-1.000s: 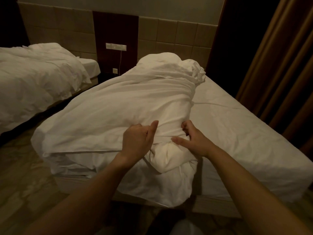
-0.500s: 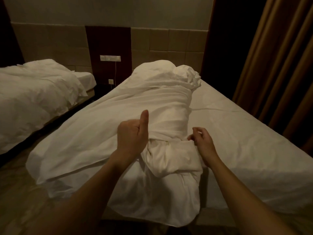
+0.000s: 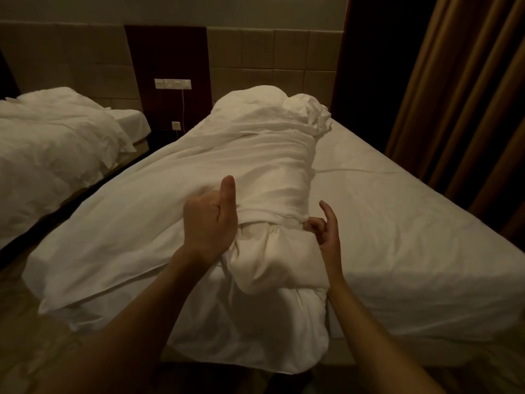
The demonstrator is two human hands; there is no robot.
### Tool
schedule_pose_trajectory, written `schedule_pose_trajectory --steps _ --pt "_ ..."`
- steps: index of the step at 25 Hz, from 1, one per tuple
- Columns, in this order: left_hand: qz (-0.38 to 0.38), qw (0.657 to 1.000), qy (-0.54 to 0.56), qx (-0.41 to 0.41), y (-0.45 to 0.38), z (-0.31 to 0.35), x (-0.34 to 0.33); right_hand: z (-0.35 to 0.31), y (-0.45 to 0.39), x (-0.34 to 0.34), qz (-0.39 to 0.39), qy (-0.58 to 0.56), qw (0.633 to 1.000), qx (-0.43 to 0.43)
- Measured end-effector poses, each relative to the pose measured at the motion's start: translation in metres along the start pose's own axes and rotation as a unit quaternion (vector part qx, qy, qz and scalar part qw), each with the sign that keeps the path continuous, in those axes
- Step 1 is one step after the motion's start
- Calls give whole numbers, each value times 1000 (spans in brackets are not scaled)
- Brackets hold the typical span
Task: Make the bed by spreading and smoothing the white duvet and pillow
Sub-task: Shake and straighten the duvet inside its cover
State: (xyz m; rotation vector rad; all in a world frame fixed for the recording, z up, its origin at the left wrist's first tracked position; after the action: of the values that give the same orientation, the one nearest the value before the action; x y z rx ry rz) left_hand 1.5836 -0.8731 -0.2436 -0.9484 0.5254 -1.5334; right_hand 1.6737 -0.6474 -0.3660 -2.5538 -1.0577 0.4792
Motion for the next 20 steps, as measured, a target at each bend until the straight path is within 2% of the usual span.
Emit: schedule_pose_trajectory --steps 8,20 --pt "-30 998 -52 -13 5 7 5 -11 6 -21 -58 78 994 53" --pt "-65 987 -133 -59 14 22 -11 -16 -10 -20 -156 93 983 21"
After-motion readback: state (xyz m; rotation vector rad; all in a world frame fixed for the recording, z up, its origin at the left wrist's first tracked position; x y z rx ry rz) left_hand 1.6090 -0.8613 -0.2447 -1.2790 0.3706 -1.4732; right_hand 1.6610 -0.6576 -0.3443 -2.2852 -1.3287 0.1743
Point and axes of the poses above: each hand's wrist, its own y-axis away from the middle knuckle, its own x-axis out of the back of the hand, z = x × y, the point moved 7 cm from there along -y, towards the middle knuckle, and after that the axes turned 1 degree about -y, right-handed, at the moved point
